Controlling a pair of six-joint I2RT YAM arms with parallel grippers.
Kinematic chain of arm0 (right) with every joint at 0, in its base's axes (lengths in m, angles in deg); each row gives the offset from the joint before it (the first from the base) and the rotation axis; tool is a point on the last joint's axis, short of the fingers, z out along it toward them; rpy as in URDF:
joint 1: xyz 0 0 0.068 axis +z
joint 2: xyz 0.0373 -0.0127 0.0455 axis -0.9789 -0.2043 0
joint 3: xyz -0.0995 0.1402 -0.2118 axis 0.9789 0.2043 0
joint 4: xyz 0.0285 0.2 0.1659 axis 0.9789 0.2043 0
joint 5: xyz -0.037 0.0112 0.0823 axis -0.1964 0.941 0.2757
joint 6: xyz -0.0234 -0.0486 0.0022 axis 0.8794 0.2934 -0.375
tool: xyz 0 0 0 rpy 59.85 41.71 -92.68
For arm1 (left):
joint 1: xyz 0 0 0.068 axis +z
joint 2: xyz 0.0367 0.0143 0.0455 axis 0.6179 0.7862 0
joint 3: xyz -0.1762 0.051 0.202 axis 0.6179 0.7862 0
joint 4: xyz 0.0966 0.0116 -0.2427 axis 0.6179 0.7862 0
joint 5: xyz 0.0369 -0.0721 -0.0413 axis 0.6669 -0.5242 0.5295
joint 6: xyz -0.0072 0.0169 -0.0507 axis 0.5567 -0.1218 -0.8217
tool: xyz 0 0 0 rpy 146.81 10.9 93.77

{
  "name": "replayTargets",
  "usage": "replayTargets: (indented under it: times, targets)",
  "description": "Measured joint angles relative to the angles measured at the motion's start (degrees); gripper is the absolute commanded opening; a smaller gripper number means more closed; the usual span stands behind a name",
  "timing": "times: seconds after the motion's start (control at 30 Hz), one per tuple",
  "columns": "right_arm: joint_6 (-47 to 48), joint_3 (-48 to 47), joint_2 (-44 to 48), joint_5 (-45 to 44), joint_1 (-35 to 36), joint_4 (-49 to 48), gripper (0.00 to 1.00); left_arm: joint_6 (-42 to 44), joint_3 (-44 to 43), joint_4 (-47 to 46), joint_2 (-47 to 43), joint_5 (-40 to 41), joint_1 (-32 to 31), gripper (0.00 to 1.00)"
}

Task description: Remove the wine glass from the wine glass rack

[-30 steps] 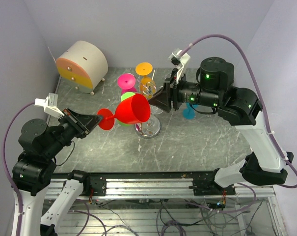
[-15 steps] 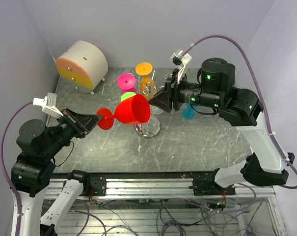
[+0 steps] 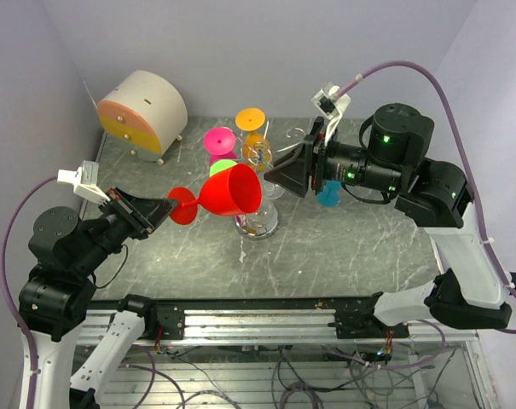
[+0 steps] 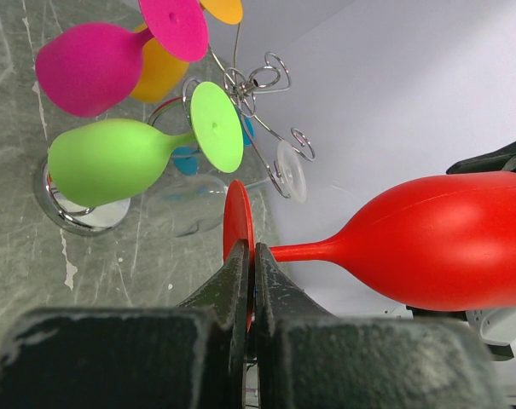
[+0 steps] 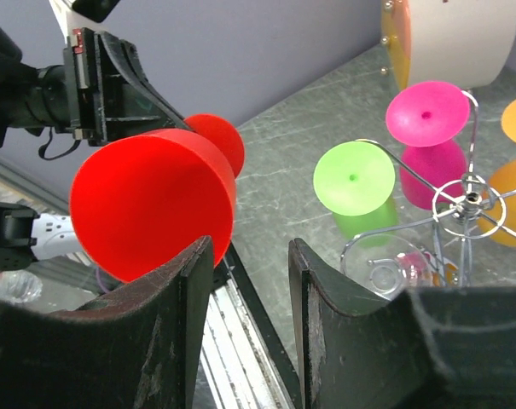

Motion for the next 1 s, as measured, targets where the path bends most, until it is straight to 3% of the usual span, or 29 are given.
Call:
replayTargets:
  times: [0.6, 0.67, 0.83, 0.9, 1.0]
  targets:
    - [-1.6, 1.6, -3.3, 6.8, 0.0, -4.0, 0.39, 0.2, 0.0, 0.0, 0.2, -0.2, 0.0, 0.07]
    - [-1.7, 1.7, -3.9, 7.1, 0.0, -4.3, 0.33, 0.2, 0.0, 0.0, 0.2, -0.2, 0.0, 0.07]
    - [-1.9, 1.9, -5.1, 7.4, 0.0, -4.6, 0.00, 0.2, 0.0, -0.1, 0.4, -0.6, 0.0, 0.07]
    - [-1.9, 1.9, -5.3, 7.1, 0.0, -4.6, 0.00, 0.3, 0.0, 0.0, 0.5, -0.5, 0.0, 0.07]
    - [-2.0, 1.9, -5.3, 5.7, 0.0, -4.5, 0.00, 0.4, -0.2, -0.1, 0.7, -0.6, 0.0, 0.28]
